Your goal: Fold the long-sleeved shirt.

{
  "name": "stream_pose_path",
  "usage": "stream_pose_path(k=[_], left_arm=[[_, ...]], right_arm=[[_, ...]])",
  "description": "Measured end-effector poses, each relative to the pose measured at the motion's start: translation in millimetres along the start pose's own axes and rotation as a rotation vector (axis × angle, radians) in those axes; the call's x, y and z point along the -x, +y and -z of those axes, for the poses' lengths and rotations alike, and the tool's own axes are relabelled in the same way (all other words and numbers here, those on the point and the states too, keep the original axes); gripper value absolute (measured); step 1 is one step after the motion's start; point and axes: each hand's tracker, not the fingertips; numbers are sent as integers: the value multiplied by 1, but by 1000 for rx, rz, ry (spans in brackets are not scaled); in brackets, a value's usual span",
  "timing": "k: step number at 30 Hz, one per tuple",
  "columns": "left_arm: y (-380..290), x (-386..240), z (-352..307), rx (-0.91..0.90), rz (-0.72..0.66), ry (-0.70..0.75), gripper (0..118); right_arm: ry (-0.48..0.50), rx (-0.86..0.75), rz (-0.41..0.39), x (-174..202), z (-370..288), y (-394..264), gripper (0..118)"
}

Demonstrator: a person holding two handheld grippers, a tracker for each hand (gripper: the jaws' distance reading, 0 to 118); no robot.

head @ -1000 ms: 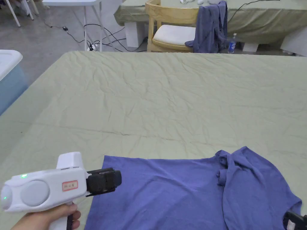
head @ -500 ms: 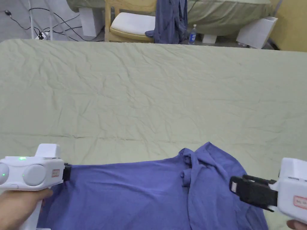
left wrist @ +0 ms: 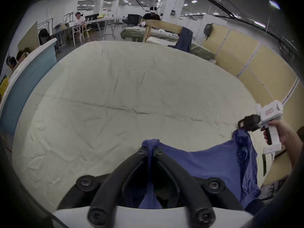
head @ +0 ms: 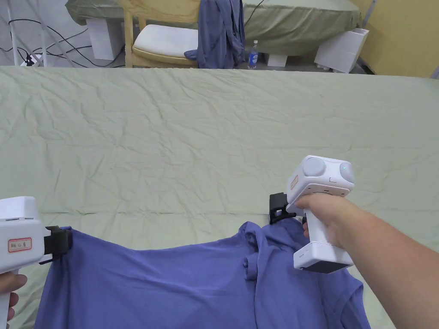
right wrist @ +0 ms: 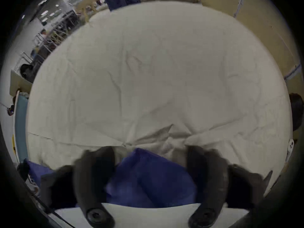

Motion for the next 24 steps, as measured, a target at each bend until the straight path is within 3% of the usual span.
stream_pose_path(k=[2, 3, 4, 7, 11, 16, 24], left_arm=[[1, 5, 7, 12, -19, -2, 2], [0, 6, 9, 18, -17, 0, 2], [-2, 6, 10, 21, -11, 3, 2], [-6, 10, 7, 7, -6, -8, 2], [-17, 15, -15, -33, -4, -46, 2], [-43, 15, -64, -81, 113, -86, 3], [-104, 25, -110, 2, 180, -81, 2]], right_arm=[[-25, -50, -63, 4, -9, -5, 65], [-42, -45, -92, 9, -18, -8, 44], [-36, -51, -101, 10, -25, -10, 7], [57, -87, -116, -3, -51, -16, 7], [70, -195, -183, -19, -106, -53, 7], [162, -285, -256, -51, -172, -126, 7], [203, -237, -304, -98, -180, -226, 7]])
